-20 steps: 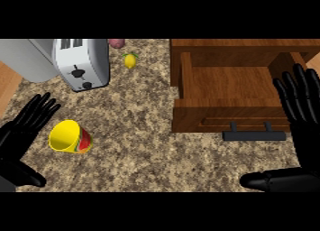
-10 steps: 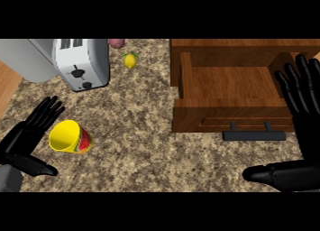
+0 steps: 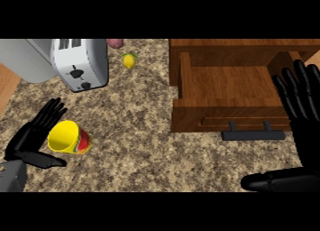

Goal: Pick up the cup, place it into the drawer and close the drawer

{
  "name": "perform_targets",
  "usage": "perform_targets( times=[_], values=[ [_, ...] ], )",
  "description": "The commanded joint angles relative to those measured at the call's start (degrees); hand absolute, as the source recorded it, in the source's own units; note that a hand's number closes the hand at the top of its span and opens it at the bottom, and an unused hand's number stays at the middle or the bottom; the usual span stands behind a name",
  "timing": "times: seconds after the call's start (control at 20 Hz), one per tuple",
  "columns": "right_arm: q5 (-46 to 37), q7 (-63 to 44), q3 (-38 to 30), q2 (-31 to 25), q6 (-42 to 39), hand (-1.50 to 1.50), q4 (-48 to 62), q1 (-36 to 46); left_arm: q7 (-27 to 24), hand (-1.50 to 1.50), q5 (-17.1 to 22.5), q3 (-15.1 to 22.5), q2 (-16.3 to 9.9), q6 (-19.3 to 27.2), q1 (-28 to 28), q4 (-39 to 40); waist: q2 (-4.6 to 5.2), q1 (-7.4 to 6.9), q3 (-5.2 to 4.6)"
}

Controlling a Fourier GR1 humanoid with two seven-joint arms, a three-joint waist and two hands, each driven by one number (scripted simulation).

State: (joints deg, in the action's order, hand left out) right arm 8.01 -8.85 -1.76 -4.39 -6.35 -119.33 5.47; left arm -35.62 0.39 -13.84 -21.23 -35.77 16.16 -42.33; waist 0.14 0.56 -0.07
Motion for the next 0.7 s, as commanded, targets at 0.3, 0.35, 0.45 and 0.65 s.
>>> perform_targets(
  times=[0.3, 0.35, 0.45, 0.65],
  values=[
    [2.8, -2.9, -2.2, -1.8, -0.9, -1.5, -0.3, 3.2, -14.0, -1.5, -4.4, 2.9, 0.5, -0.3, 5.1, 13.8, 0.14, 0.28, -0.04],
    [0.2, -0.5, 0.5, 0.0, -0.5, -1.5, -2.1, -1.8, -16.5, -1.5, -5.4, 3.8, 0.3, -0.6, 3.2, 14.4, 0.1, 0.37, -0.04],
    [-1.0, -0.9, 0.7, 0.2, 0.6, -1.5, 2.0, 3.8, -14.3, -1.5, -4.1, 3.3, 0.3, -1.1, 7.3, 15.7, 0.22, 0.18, -0.06],
    [-1.0, -1.5, 0.4, -0.2, 0.4, -1.5, 0.7, 1.5, -16.0, -1.5, -4.8, 4.8, 0.0, -1.1, 5.8, 15.4, 0.0, -0.08, 0.0]
  ],
)
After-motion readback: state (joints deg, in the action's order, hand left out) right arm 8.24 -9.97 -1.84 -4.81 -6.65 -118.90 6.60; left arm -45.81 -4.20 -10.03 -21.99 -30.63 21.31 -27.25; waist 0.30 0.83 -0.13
